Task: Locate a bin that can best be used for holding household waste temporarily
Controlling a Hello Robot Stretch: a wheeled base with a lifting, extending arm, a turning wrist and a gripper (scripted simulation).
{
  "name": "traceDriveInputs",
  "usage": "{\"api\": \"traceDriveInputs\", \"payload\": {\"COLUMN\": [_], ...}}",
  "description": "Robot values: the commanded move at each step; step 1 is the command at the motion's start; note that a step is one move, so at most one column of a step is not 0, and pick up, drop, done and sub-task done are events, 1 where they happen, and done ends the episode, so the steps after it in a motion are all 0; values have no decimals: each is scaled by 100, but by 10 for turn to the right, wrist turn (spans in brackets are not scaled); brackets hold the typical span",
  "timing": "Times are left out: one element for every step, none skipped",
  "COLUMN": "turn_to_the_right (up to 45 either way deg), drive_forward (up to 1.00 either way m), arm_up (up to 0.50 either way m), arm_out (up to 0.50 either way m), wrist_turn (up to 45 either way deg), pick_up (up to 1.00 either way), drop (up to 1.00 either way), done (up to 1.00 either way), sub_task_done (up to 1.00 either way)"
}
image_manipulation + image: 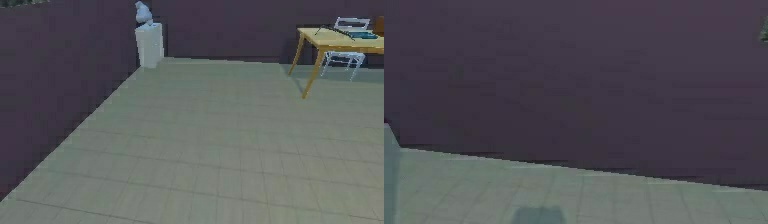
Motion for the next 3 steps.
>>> {"api": "traceDriveInputs", "payload": {"turn_to_the_right": [-450,-330,0], "drive_forward": [0,0,100], "arm_up": [0,0,0], "arm_out": [0,0,0], "wrist_turn": [0,0,0], "pick_up": [0,0,0], "drop": [0,0,0], "done": [0,0,0], "sub_task_done": [0,0,0]}}
